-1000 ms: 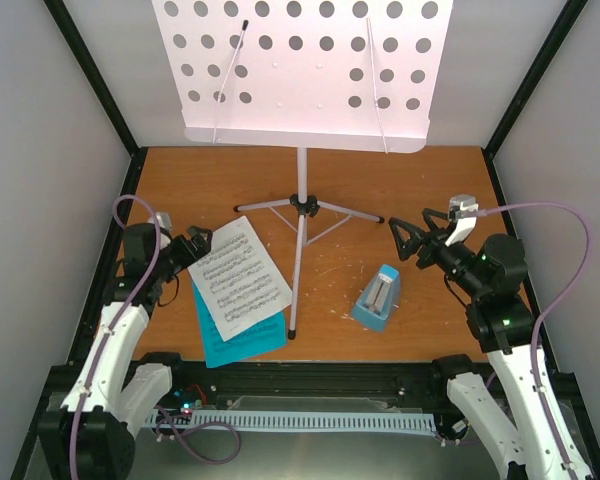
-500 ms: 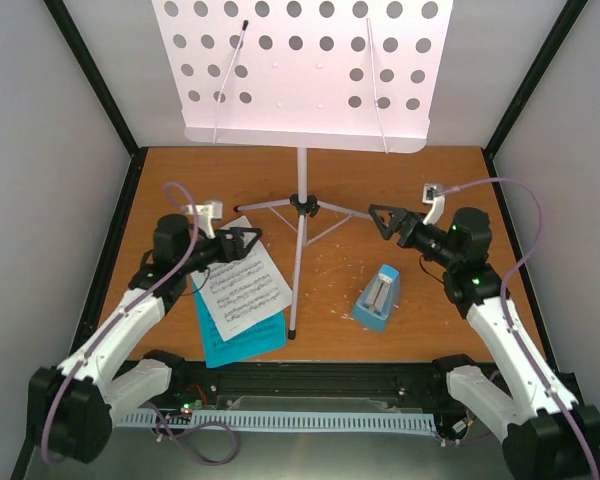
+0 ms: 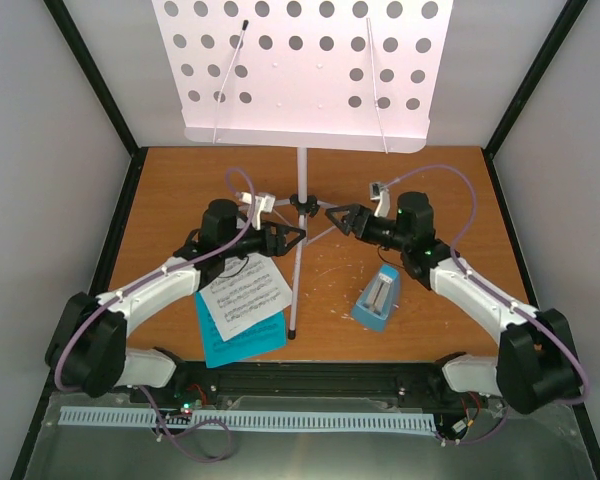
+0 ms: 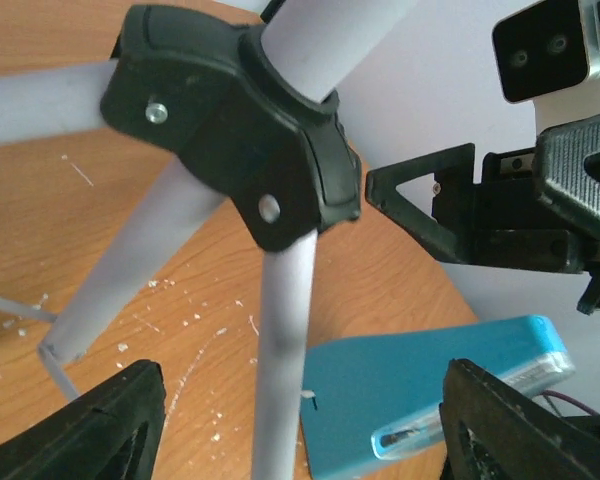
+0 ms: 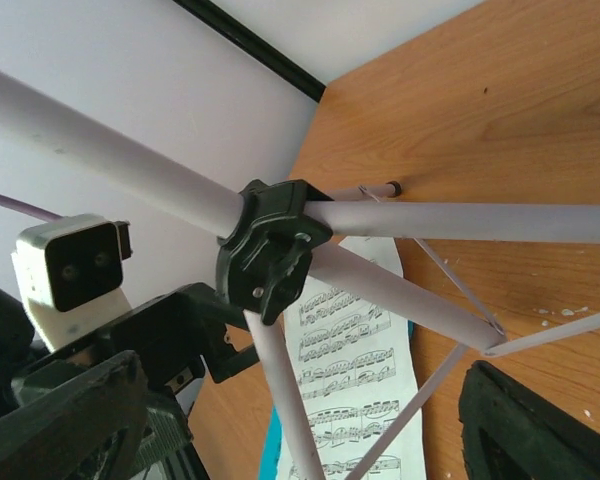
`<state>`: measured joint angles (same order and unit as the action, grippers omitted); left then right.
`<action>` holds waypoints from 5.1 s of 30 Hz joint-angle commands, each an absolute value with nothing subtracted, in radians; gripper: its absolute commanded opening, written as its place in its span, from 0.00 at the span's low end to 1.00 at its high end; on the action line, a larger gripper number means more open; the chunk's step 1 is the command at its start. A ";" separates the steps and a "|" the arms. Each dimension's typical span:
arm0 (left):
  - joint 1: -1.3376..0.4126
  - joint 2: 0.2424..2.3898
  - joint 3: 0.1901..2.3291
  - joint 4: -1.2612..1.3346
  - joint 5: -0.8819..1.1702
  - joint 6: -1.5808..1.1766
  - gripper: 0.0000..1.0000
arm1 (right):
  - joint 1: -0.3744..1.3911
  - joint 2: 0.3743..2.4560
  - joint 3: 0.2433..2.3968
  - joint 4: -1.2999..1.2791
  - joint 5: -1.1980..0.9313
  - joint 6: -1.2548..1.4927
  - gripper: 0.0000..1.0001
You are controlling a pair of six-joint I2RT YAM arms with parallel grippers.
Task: Pack up the instrument practice props
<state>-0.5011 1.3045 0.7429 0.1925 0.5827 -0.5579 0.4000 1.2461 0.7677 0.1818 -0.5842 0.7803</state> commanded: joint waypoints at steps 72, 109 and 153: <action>-0.534 1.601 0.989 0.328 0.676 -0.338 0.00 | 0.670 1.239 0.736 0.337 0.122 -0.819 0.05; -0.035 1.021 0.977 -0.265 0.364 -0.268 1.00 | 0.574 1.126 0.804 0.076 -0.173 1.175 0.89; -0.061 0.945 0.850 -0.193 0.249 -0.187 0.99 | 0.583 1.284 0.781 0.224 -0.083 1.435 0.19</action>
